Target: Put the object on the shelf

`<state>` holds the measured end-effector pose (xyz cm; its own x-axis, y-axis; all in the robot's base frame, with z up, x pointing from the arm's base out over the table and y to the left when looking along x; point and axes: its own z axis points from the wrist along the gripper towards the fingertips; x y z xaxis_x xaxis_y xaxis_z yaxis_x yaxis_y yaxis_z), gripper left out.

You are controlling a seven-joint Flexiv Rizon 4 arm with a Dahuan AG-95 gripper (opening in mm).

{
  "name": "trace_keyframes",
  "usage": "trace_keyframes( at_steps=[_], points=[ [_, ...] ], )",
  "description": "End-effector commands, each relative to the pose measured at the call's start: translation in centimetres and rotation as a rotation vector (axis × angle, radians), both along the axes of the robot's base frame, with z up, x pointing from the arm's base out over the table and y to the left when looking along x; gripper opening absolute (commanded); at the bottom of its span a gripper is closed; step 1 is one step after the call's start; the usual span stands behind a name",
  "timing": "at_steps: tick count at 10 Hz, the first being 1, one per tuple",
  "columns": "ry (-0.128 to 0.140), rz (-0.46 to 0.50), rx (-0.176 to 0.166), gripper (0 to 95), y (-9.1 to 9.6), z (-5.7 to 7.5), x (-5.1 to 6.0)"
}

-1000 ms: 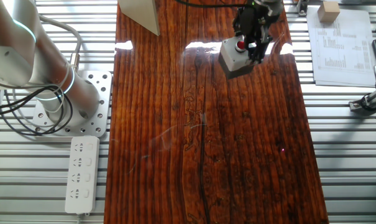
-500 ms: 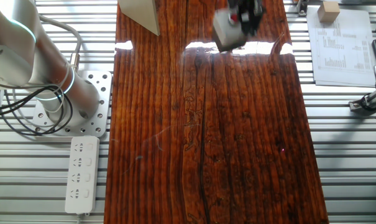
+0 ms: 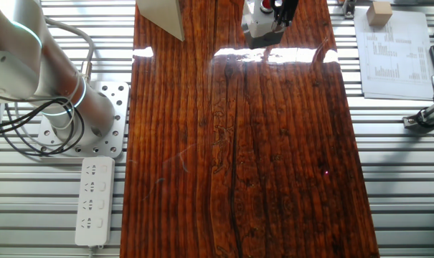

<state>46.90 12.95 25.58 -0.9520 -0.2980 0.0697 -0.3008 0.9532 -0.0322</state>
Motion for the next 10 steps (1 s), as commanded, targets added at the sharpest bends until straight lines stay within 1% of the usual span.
trace_keyframes(
  at_steps=[1, 2, 5, 6, 8, 9, 10],
  points=[
    [0.0, 0.079, 0.056, 0.0, 0.0, 0.0, 0.1],
    [-0.007, 0.084, 0.063, 0.0, 0.0, 0.0, 0.1],
    [-0.001, 0.112, 0.067, 0.0, 0.0, 0.0, 0.1],
    [0.001, 0.118, 0.067, 0.0, 0.6, 0.6, 0.1],
    [0.004, 0.108, 0.064, 0.0, 2.7, 2.2, -0.1],
    [0.004, 0.1, 0.064, 0.0, 3.5, 2.6, -0.2],
    [0.002, 0.096, 0.064, 0.0, 5.3, 3.2, -0.6]
  ],
)
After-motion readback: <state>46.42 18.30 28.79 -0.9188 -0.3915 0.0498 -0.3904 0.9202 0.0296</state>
